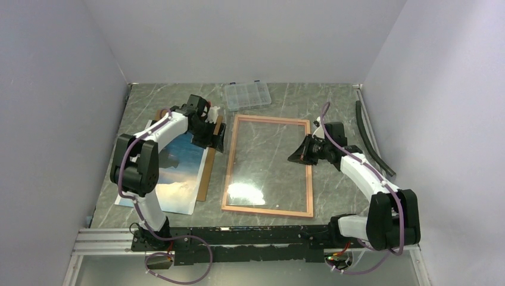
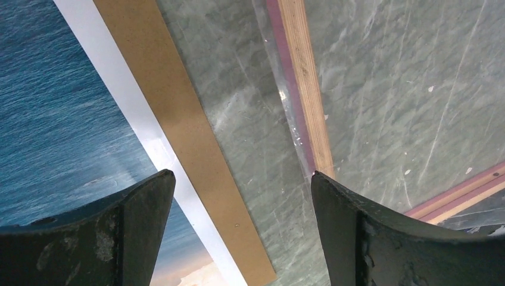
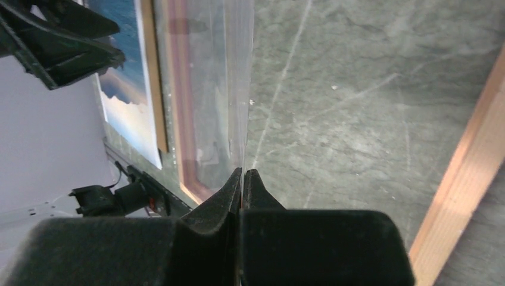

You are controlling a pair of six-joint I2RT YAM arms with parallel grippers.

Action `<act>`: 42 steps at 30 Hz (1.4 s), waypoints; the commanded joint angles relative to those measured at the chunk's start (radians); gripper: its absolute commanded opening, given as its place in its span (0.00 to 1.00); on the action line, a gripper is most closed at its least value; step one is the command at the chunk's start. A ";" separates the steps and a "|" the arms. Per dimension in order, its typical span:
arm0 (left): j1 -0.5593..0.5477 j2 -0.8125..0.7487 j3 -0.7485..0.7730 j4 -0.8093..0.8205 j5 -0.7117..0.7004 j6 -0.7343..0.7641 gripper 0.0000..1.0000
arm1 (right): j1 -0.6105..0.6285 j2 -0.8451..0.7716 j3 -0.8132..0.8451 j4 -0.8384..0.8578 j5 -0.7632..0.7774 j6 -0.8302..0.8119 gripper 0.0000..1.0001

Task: Put the photo into the frame
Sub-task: Place the photo frame item in the photo frame.

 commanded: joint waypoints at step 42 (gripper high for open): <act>-0.035 0.064 0.041 0.048 0.021 0.016 0.88 | -0.078 -0.016 -0.119 0.050 0.083 -0.057 0.00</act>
